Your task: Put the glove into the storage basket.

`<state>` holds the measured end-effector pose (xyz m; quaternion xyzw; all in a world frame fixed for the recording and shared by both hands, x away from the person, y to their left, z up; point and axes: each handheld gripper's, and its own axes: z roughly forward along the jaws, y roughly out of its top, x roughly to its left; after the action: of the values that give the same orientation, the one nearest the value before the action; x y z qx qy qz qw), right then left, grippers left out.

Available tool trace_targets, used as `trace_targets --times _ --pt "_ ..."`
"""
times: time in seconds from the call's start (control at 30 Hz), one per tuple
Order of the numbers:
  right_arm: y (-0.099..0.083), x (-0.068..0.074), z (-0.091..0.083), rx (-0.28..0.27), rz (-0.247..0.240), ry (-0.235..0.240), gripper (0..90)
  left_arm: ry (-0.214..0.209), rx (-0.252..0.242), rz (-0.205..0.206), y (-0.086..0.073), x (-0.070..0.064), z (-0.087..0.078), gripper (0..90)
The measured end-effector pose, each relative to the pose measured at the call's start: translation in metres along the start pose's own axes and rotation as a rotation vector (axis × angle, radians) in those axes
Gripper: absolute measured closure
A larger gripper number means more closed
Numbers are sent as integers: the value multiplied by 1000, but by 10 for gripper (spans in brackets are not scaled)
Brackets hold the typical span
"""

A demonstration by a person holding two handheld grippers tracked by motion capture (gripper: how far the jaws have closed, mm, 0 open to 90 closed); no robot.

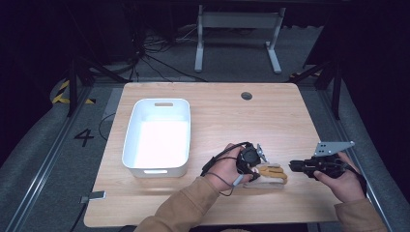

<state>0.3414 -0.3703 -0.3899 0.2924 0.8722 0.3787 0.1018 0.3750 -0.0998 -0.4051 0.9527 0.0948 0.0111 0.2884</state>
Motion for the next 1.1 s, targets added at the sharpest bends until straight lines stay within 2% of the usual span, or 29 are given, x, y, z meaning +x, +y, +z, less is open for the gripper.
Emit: trace_targets --times 0.13,0.27,0.43,0.77,0.83,0.87,0.9,0.93,1.07,1.1 --pt "-1 -1 1 6 7 4 813 1 -12 21 0 -1 2 621" --pt "-1 0 5 12 1 13 811 -18 1 38 -1 0 9 614" --pt "-1 1 7 20 -1 16 811 -28 4 26 -2 0 12 608" --pt "0 2 8 23 -1 16 809 -37 -5 44 -3 -1 12 594" --pt "0 2 9 25 -3 19 808 -44 -10 34 -3 -1 13 567" --pt "0 3 9 27 -4 21 806 -46 -14 24 -3 -2 12 512" --pt "0 3 9 27 -4 21 806 -48 -30 13 -3 -2 11 512" --pt "0 3 9 26 -5 22 804 -51 -43 1 -3 -2 9 470" --pt "1 2 8 21 -4 19 800 -67 -66 -25 -4 -2 4 412" --pt "1 2 8 19 -4 19 800 -60 -76 -33 -4 -1 1 404"
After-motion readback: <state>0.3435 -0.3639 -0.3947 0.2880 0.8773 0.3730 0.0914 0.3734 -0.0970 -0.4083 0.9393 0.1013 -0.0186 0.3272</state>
